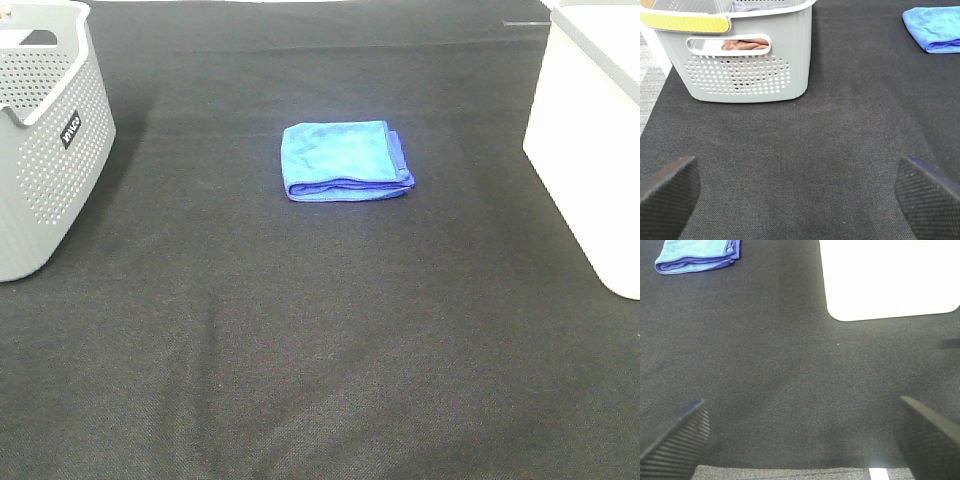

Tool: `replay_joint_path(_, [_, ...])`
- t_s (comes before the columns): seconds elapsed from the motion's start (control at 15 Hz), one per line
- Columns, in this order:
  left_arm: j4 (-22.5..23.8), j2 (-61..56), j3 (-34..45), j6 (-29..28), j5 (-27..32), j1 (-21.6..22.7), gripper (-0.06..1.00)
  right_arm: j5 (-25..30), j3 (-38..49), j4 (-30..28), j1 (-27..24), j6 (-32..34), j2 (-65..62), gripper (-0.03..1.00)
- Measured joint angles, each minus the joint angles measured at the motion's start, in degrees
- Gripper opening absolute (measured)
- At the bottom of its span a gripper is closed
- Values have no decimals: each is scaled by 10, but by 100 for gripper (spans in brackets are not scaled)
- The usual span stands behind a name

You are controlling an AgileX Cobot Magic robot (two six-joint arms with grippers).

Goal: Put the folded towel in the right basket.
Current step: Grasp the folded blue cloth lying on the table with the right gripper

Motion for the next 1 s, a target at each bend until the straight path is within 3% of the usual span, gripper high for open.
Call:
replay_joint_path(0.8, [0, 0, 0, 0, 0, 0, 99, 0, 0, -5, 0, -9, 0, 97])
replay_joint_path(1.0, [0, 0, 0, 0, 0, 0, 99, 9, -21, -5, 0, -10, 55, 97])
